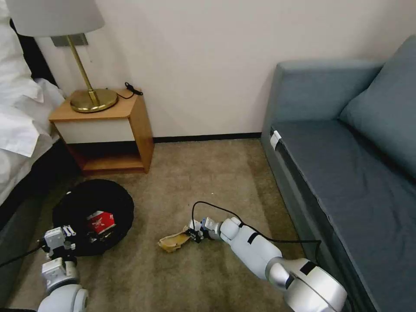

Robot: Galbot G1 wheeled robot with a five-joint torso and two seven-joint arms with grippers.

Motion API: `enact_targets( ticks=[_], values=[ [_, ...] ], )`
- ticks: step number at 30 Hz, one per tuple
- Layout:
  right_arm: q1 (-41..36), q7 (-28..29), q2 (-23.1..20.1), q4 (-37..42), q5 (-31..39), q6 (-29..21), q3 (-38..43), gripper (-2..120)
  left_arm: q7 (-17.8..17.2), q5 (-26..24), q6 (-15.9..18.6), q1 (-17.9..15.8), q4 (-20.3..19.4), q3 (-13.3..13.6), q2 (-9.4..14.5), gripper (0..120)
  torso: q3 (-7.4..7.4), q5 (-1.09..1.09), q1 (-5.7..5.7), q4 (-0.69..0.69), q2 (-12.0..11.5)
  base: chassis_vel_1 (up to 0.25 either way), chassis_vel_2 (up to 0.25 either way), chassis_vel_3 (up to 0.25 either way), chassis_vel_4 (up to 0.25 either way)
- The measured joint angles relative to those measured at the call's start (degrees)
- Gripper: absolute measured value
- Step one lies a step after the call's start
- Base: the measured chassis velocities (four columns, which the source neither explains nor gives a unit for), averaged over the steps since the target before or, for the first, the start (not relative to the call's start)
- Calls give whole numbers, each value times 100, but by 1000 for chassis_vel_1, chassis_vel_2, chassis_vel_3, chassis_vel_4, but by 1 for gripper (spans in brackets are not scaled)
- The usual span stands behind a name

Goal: Pick up the trash bin, then pick up the garbage on the floor and place it into the trash bin.

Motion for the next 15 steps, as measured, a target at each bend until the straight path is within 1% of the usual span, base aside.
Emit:
enact_targets(
  ticks=[4,10,15],
  values=[
    [-41,19,-1,42,0,10,83,0,-3,-16,22,6,-71,1,25,6,0,0,0,0,0,0,0,0,0],
    [-53,26,0,176,31,11,309,0,-5,-57,16,151,-85,-42,63,6,0,0,0,1,0,0,0,0,0],
    [-90,25,1,303,74,11,526,0,-2,-94,-15,200,-85,-45,94,6,0,0,0,0,0,0,0,0,0]
  ],
)
